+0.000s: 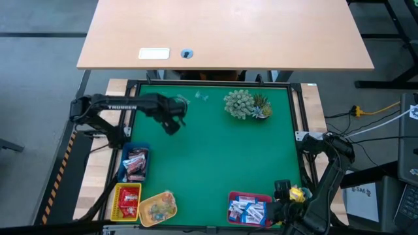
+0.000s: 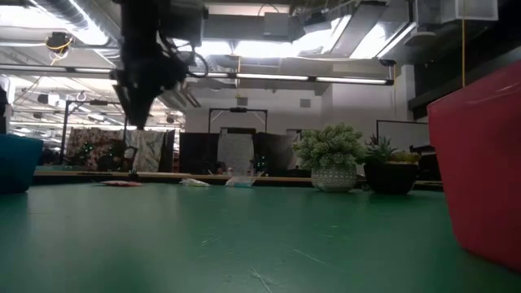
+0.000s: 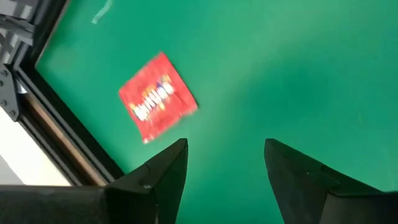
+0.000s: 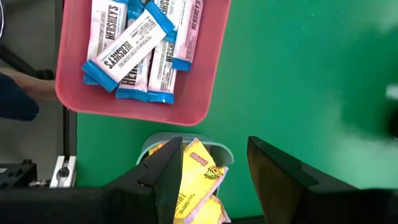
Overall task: Sort candy
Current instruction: Put the red candy into the yellow bin
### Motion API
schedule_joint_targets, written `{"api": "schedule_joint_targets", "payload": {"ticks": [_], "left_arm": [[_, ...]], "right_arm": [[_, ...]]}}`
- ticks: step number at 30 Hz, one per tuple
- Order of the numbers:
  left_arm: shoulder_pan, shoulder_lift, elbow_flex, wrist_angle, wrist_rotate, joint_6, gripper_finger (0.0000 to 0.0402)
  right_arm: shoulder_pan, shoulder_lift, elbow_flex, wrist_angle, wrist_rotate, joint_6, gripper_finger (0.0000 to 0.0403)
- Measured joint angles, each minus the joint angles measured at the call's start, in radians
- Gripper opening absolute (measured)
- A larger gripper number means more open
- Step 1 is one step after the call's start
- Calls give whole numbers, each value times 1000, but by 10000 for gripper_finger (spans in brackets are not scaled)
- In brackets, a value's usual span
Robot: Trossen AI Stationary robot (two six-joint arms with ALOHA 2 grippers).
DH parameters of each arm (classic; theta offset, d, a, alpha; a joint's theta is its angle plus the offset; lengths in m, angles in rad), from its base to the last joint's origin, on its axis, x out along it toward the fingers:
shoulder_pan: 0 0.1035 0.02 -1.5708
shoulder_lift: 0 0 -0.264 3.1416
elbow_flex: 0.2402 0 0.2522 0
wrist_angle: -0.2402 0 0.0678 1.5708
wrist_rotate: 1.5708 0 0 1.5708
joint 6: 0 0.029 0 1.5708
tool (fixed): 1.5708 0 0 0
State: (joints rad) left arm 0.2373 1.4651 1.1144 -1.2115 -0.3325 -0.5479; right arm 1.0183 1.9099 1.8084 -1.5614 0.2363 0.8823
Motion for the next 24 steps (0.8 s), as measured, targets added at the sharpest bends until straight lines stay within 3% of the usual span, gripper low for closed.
{"api": "schedule_joint_targets", "payload": {"ticks": [5, 12, 24], "left_arm": [[150, 0, -39, 119, 8, 8, 200], [291, 0, -213, 307, 65, -23, 200], [369, 1, -390, 479, 117, -52, 200]], "right_arm": [[0, 0, 0, 35, 0, 1, 179], [0, 0, 0, 93, 0, 2, 179], [0, 0, 0, 95, 42, 2, 179]]}}
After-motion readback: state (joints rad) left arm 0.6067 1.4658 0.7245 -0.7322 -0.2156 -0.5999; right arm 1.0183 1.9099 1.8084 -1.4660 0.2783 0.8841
